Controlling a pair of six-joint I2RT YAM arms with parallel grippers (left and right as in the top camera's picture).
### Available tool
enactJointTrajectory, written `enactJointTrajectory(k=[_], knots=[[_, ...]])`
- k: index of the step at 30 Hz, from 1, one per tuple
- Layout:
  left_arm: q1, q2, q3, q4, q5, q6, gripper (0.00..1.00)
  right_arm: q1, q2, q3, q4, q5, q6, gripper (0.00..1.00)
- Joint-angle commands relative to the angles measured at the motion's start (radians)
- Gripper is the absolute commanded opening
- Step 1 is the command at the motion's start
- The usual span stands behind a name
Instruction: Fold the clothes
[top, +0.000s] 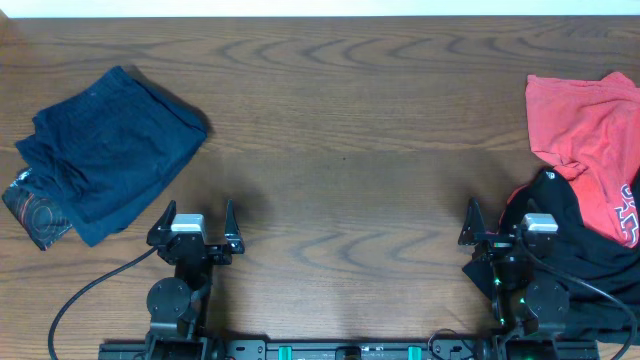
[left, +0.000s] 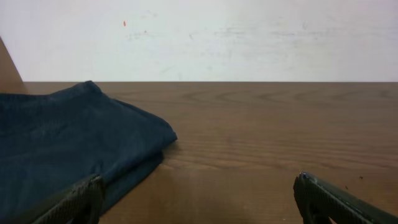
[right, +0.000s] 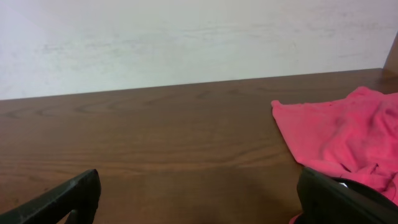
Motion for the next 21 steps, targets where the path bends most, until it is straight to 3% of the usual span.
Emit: enactJointTrajectory(k=[1,21], knots=[[-0.003,-0.005,-0.015,-0.045,-0.021,0.017,0.98,-0.009,-0.006,-0.003,-0.003,-0.007,-0.014,0.99],[-0.003,-0.004,-0.015,-0.045,-0.020,0.005,0.98,-0.009,-0.006,-0.003,-0.004,-0.015,-0.013,0.99]])
